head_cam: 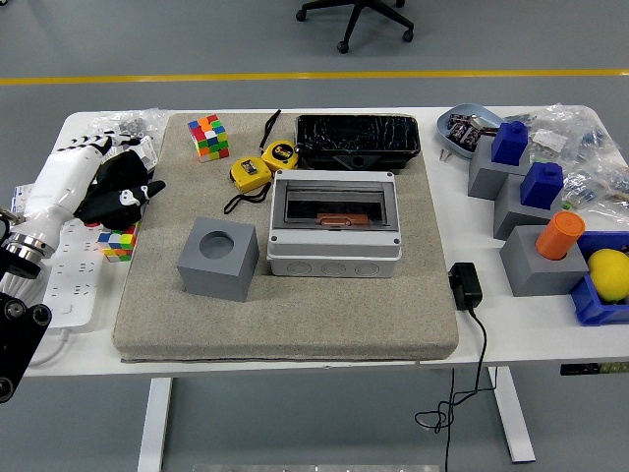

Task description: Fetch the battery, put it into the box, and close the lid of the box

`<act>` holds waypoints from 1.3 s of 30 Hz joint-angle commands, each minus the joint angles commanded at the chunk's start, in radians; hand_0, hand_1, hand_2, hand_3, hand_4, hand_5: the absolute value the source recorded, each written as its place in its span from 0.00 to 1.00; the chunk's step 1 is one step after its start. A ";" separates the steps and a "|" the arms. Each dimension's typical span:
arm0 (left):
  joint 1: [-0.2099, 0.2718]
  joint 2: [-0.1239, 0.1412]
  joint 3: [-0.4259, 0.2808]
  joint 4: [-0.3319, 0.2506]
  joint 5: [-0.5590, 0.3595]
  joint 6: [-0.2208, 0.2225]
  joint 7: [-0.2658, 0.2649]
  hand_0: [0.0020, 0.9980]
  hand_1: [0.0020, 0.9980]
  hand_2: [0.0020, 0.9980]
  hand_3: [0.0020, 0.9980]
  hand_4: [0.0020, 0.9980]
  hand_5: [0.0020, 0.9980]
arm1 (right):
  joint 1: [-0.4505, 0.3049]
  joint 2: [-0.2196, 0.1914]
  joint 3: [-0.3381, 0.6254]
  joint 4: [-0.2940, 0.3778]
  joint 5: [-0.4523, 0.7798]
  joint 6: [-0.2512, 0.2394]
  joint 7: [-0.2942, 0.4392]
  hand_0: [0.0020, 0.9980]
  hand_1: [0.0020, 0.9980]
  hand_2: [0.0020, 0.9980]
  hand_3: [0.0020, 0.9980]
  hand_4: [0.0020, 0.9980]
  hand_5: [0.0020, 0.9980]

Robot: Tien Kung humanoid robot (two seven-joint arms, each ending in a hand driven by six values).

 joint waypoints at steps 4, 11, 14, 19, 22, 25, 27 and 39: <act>-0.003 -0.032 -0.073 0.006 0.086 -0.010 0.075 0.98 1.00 1.00 0.98 1.00 0.95 | -0.018 0.003 0.028 -0.001 -0.037 0.000 -0.012 1.00 0.94 0.87 0.84 1.00 1.00; 0.043 -0.064 -0.061 0.052 -0.059 -0.165 0.036 0.97 1.00 1.00 0.94 1.00 0.82 | -0.020 0.004 0.060 -0.001 -0.051 -0.002 -0.017 1.00 0.94 0.87 0.84 1.00 1.00; 0.053 -0.085 -0.073 0.036 -0.195 -0.236 0.009 0.85 0.90 0.88 0.89 1.00 0.96 | -0.020 0.009 0.056 -0.001 -0.037 -0.005 -0.011 1.00 0.94 0.87 0.84 1.00 1.00; 0.041 -0.105 -0.047 0.040 -0.396 -0.359 0.027 0.86 0.90 0.87 0.87 1.00 1.00 | -0.016 0.010 0.069 -0.001 -0.049 0.005 -0.020 1.00 0.94 0.87 0.84 1.00 1.00; 0.046 -0.125 -0.029 0.033 -0.524 -0.464 0.086 0.86 0.90 0.87 0.87 1.00 1.00 | -0.016 0.006 0.093 -0.001 -0.072 0.007 -0.029 1.00 0.94 0.87 0.84 1.00 1.00; 0.049 -0.135 -0.061 0.035 -0.654 -0.508 0.090 0.86 0.89 0.86 0.86 1.00 1.00 | -0.009 0.003 0.111 -0.001 -0.082 0.006 -0.032 1.00 0.94 0.87 0.84 1.00 1.00; 0.046 -0.133 -0.077 0.043 -0.732 -0.509 0.092 0.86 0.89 0.86 0.86 1.00 1.00 | -0.010 0.005 0.107 -0.001 -0.071 0.007 -0.026 1.00 0.94 0.87 0.84 1.00 1.00; 0.030 -0.168 -0.170 0.079 -1.142 -0.496 0.087 0.86 0.89 0.85 0.85 1.00 1.00 | -0.010 0.011 0.139 -0.001 -0.100 0.018 -0.041 1.00 0.93 0.86 0.84 1.00 1.00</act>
